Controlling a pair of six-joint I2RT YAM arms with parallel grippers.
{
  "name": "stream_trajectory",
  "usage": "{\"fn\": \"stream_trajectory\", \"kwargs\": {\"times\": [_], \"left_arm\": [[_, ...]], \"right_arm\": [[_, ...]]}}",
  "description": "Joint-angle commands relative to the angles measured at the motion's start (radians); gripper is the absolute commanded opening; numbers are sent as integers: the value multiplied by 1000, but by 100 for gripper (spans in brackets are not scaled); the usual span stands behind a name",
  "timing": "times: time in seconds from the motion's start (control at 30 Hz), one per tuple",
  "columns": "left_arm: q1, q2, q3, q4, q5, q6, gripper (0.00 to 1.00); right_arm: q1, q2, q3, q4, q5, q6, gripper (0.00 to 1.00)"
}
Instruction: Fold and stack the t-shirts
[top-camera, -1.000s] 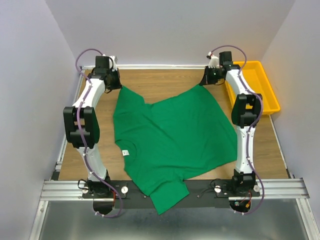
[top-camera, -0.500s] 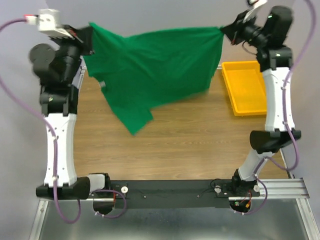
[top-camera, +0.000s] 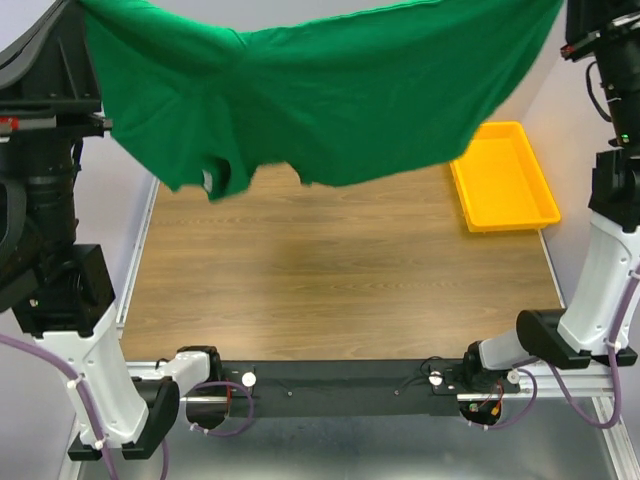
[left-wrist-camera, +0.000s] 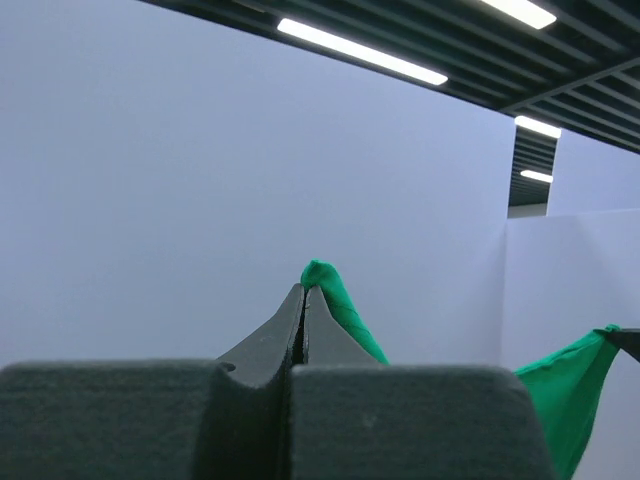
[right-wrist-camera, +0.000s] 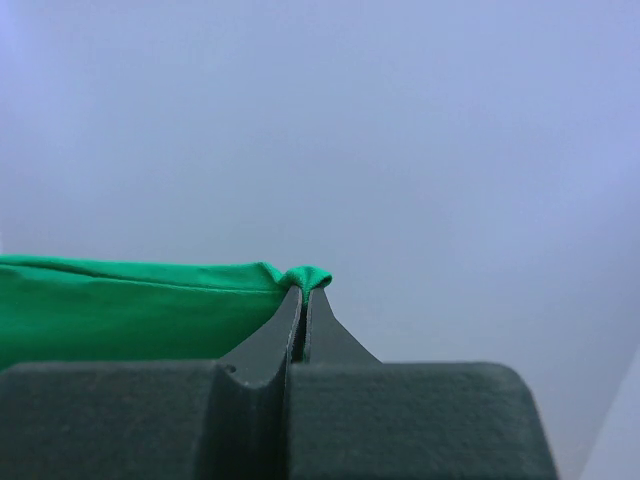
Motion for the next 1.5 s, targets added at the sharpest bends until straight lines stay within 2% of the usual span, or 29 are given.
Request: {"fn": "stream_trajectory", "kwargs": {"times": [0.0, 0.2, 0.27, 0.37, 0.4, 0.43, 0.47, 0.5, 0.63, 0.73, 0.83, 0.97, 1.03, 1.23, 1.47], "left_arm": [[-2, -17, -19, 8, -43, -32, 0], [-2, -63, -174, 8, -74, -26, 0], [-3, -66, -283, 17, -68, -22, 0], [-2, -62, -474, 36, -38, -23, 0], [-2, -57, -532, 68, -30, -32, 0], [-5, -54, -653, 113, -12, -34, 0], [-8, -39, -710, 131, -8, -29, 0], [-9, -31, -822, 167, -8, -31, 0], [-9, 103, -1031, 259, 7, -11, 0], [-9, 219, -1091, 301, 19, 1, 0], [-11, 401, -1052, 293, 13, 12, 0], [-9, 657, -900, 218, 6, 21, 0], [-9, 714, -811, 174, -16, 20, 0], [-9, 886, -575, 43, -66, 47, 0], [-3, 969, -444, -17, -27, 101, 0]], "right_arm": [[-15, -28, 3, 34, 92, 2, 1], [-14, -69, -184, 36, 79, -6, 1], [-15, -78, -261, 39, 79, -9, 0], [-15, -95, -462, 62, 50, -15, 1], [-15, -98, -588, 70, 41, -17, 1], [-15, -103, -652, 100, 18, -21, 1], [-15, -102, -728, 118, 10, -17, 1], [-15, -97, -854, 137, -11, -17, 0], [-14, -19, -1145, 310, -69, -6, 1], [-15, 70, -1289, 483, -115, 23, 0], [-8, 249, -1285, 546, -106, 28, 1], [3, 490, -1121, 538, -60, 33, 1], [8, 591, -1015, 513, -28, 34, 1], [9, 730, -832, 478, 99, 40, 0], [3, 782, -745, 478, 136, 94, 1]]}}
